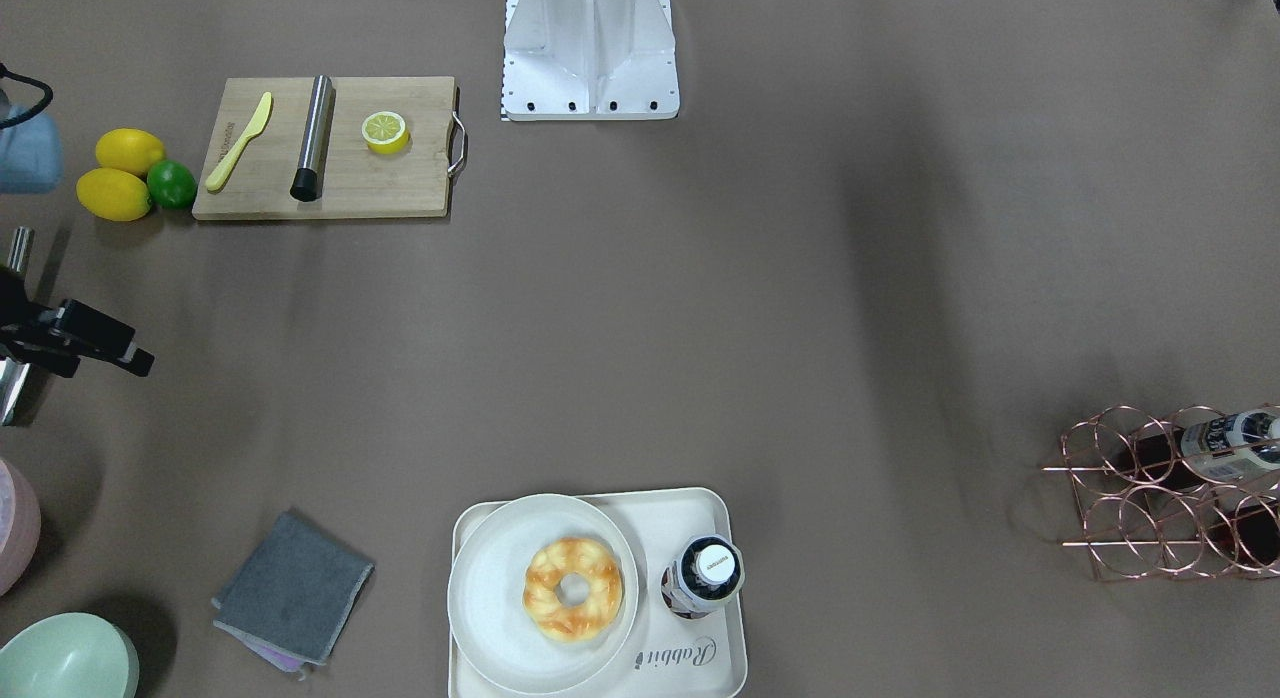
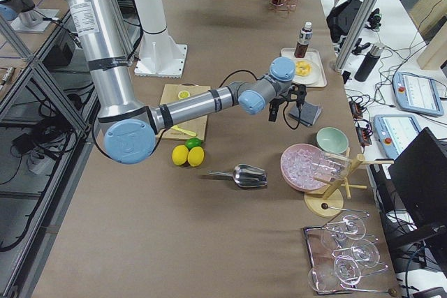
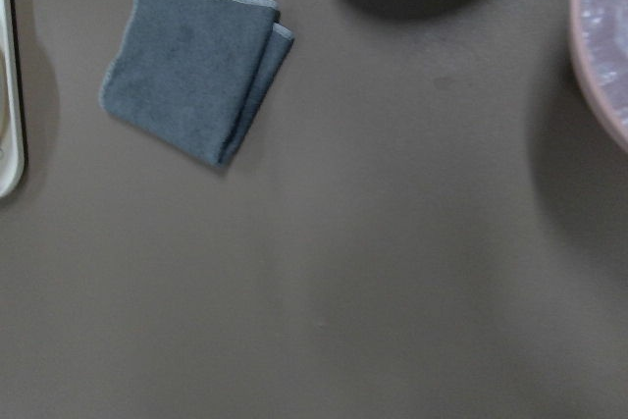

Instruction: Place donut on tray

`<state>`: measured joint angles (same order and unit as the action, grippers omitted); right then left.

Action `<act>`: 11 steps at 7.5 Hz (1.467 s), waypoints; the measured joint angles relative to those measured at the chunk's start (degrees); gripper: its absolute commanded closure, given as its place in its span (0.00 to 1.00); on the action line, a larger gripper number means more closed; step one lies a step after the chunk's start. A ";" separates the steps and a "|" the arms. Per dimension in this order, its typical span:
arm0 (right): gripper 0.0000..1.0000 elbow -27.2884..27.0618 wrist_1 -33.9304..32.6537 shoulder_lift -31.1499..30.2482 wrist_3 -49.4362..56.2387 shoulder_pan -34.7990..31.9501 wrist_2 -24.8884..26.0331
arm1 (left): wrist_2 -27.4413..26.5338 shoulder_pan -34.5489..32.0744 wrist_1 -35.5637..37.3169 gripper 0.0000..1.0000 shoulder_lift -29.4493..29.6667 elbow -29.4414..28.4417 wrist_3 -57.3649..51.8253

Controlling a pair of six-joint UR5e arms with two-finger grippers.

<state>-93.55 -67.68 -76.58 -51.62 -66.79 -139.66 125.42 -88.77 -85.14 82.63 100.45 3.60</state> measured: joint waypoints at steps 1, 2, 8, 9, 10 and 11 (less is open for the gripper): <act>0.00 -3.62 -5.19 -2.80 6.24 -1.46 0.31 | 0.04 0.00 -0.06 0.02 -0.45 0.36 0.00; 0.00 -6.07 -11.06 -4.82 13.82 -3.40 1.30 | 0.06 0.00 -0.09 0.02 -0.87 0.73 0.00; 0.00 -1.54 -43.53 -5.57 60.14 -20.92 13.36 | 0.21 -0.02 0.09 0.02 -1.63 1.87 0.05; 0.00 0.00 -42.43 -6.27 60.64 -21.52 13.52 | 0.24 0.04 0.07 0.02 -1.60 1.96 0.11; 0.00 1.71 -39.83 -7.43 60.70 -21.95 13.46 | 0.21 0.06 0.06 0.02 -1.39 2.02 0.11; 0.00 2.90 -37.08 -8.54 60.70 -22.43 13.36 | 0.19 0.04 0.02 0.02 -1.25 2.26 0.06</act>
<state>-90.65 -104.77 -85.13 9.08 -89.22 -126.29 125.61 -88.72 -85.12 81.38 102.71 3.66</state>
